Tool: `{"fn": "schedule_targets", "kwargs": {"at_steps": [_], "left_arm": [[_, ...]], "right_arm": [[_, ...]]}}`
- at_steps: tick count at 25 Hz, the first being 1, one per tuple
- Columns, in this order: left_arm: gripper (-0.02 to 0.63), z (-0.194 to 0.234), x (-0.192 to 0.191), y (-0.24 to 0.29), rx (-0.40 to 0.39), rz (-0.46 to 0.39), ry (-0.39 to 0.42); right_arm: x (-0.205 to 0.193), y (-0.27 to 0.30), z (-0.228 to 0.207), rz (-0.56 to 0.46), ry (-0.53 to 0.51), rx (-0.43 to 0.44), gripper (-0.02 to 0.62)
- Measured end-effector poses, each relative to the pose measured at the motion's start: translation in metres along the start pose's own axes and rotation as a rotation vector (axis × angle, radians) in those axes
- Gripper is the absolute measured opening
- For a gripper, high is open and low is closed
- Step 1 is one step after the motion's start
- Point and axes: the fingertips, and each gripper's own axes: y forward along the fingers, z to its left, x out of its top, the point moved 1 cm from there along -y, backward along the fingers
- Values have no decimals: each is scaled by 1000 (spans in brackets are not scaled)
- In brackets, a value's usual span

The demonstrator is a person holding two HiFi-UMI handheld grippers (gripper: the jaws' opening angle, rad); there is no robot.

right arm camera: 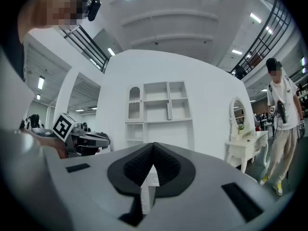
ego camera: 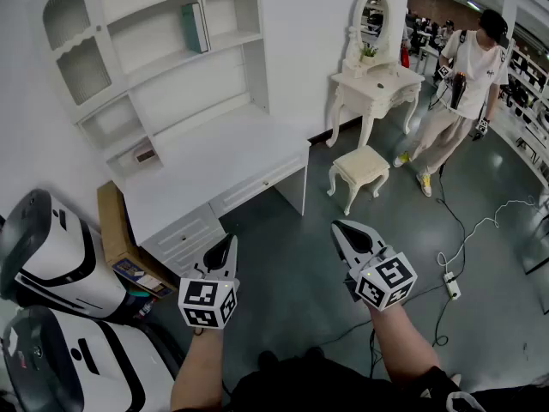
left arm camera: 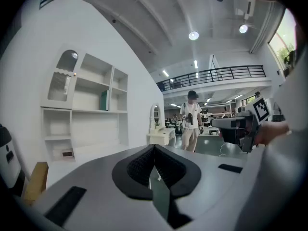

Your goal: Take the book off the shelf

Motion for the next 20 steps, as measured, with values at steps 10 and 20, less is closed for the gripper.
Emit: {"fn": "schedule_targets", "kwargs": {"at_steps": [10, 20], "left_arm": [[11, -24, 6, 14, -2, 6, -22], [11, -82, 17, 31, -22, -3, -42]], "right_arm": [[2, -21, -24, 0, -5, 6, 12], [2, -80, -62, 5, 45, 11, 14]]}}
